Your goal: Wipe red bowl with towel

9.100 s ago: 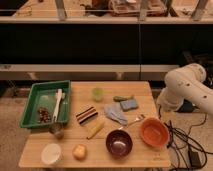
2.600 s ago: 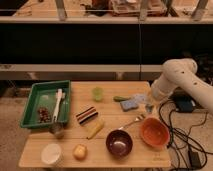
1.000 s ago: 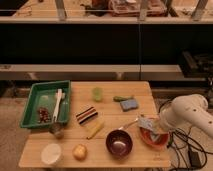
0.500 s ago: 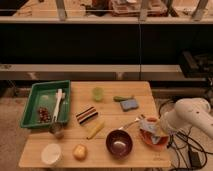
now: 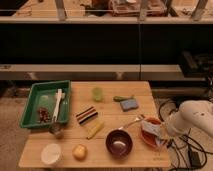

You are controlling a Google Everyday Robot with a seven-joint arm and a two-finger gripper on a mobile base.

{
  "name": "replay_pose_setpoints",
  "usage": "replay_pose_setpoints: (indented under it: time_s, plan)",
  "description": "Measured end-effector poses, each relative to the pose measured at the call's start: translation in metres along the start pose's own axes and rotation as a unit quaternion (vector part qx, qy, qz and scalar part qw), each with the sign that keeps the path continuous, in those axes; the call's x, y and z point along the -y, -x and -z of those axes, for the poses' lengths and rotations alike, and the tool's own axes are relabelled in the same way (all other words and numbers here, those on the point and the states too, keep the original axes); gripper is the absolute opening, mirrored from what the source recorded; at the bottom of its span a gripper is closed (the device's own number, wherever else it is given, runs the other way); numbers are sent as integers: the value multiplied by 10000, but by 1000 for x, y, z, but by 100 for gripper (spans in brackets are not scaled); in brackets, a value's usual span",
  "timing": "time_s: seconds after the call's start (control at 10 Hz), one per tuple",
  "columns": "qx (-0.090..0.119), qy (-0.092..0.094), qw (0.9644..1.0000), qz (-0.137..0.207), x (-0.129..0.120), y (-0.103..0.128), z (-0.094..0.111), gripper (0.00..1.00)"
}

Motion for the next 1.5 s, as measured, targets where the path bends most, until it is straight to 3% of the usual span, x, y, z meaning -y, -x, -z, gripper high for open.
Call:
replay_pose_setpoints:
  time_s: [0.2, 0.5, 0.7, 0.9, 1.2, 1.5]
  plan:
    - [-87, -13, 9999, 77, 14, 2, -2, 0]
    - [-53, 81, 9995, 299, 26, 22, -17, 0]
    - [189, 194, 9974, 669, 27, 58, -34, 0]
    - [249, 254, 9956, 865, 22, 68, -30, 0]
    - [-1, 461, 9956, 811, 3, 53, -23, 0]
    - [-317, 436, 9978, 379, -2, 5, -10, 0]
